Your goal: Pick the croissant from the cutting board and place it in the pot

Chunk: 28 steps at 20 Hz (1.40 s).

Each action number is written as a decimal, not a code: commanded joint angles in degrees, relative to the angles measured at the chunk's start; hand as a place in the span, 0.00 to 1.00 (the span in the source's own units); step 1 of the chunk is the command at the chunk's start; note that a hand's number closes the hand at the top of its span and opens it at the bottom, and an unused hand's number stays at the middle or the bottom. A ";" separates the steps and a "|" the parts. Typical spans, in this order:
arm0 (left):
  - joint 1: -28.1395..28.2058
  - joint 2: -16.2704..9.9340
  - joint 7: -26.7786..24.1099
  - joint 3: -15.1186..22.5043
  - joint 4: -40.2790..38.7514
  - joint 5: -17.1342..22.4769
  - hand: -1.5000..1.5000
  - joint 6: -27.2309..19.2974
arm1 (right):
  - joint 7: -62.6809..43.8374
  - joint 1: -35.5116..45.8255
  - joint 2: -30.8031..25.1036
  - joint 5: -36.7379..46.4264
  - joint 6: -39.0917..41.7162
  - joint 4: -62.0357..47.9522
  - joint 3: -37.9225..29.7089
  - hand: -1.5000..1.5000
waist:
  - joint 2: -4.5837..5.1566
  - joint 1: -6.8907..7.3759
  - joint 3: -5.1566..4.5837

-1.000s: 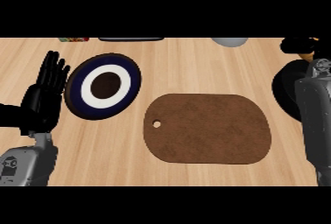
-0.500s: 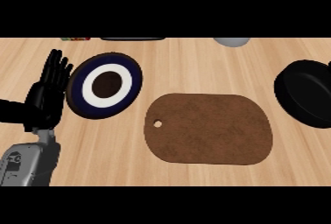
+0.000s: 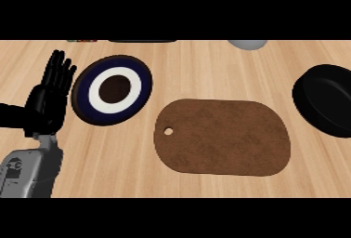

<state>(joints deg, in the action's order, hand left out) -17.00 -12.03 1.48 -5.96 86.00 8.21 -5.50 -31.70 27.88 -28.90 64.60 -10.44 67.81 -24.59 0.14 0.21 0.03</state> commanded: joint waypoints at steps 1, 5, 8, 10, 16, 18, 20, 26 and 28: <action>0.09 0.17 0.65 -0.04 1.25 0.12 0.50 -0.24 | 1.09 0.30 2.62 -6.94 -2.22 -7.10 -5.26 1.00 | 0.05 0.38 0.07; 2.40 -0.08 0.13 0.05 2.10 1.03 0.50 1.94 | 8.92 4.98 0.55 -12.44 -0.41 -14.80 -5.70 0.00 | 0.07 0.74 0.03; 1.36 1.39 3.56 2.00 4.72 -1.32 0.50 -1.17 | 15.47 4.29 -0.89 -15.84 0.87 -15.16 -5.65 0.00 | -0.10 0.20 0.01; 2.85 0.37 3.98 0.50 6.28 -0.48 0.50 -0.71 | 17.55 3.88 1.47 -16.25 -3.52 -13.96 -5.06 0.00 | -0.17 0.22 0.00; 0.70 -0.53 3.27 -1.47 3.39 1.00 0.50 0.39 | 23.07 7.68 2.50 -24.57 -11.12 -14.50 -11.82 0.00 | -0.08 0.26 0.04; 0.75 0.36 3.05 -0.24 3.09 -0.19 0.50 -0.15 | 21.57 8.80 1.78 -26.90 -10.49 -13.18 -13.07 0.00 | -0.13 -0.08 0.01; 0.52 -0.67 3.72 -0.91 3.89 -0.37 0.50 -0.26 | 17.66 9.70 3.06 -28.52 -10.82 -9.18 -13.83 0.00 | -0.33 -0.30 -0.03; 3.22 2.48 -1.80 0.51 0.87 -2.20 0.50 -0.86 | 23.08 1.92 2.02 -38.07 -10.72 -1.53 -19.94 0.00 | -0.28 -0.98 -0.05; -1.47 -0.01 3.57 -1.76 1.73 0.42 0.50 0.01 | 25.77 -1.05 -0.95 -41.49 -7.96 -1.05 -21.90 0.00 | -0.27 -0.94 -0.03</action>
<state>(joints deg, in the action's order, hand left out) -16.27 -11.51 3.88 -6.63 88.53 7.68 -5.75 -8.08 30.75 -27.78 28.21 -20.29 62.91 -43.38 -0.10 -0.46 0.01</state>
